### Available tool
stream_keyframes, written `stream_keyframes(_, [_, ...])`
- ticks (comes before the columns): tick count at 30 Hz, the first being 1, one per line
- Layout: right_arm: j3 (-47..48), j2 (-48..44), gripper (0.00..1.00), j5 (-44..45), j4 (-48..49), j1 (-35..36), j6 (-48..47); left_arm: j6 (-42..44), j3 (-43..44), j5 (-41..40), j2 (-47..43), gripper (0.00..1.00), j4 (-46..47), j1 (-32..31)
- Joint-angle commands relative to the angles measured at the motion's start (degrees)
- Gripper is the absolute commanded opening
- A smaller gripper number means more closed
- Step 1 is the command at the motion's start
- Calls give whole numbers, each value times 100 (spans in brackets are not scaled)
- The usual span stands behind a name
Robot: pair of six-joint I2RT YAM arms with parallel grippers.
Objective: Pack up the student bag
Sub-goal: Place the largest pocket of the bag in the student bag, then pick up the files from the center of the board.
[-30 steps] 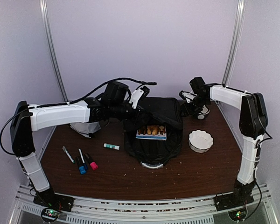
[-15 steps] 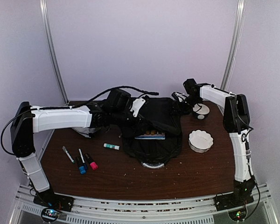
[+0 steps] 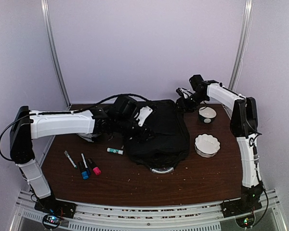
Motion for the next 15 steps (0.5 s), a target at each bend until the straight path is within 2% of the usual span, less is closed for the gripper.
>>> stream_keyframes(1, [-283, -1381, 57, -152, -28, -105, -164, 208, 124, -392, -670, 53, -663, 32])
stream_keyframes(6, [-1810, -2753, 58, -347, 578, -115, -291, -33, -105, -672, -1121, 61, -1161, 315])
stream_keyframes(10, [-2874, -3585, 58, -877, 1038, -106, -379, -397, -205, -1022, -1257, 62, -1558, 785])
stream_keyframes(15, [-3714, -4462, 59, -1208, 1252, -68, -742, -890, -232, -1409, -1204, 59, -1997, 1379])
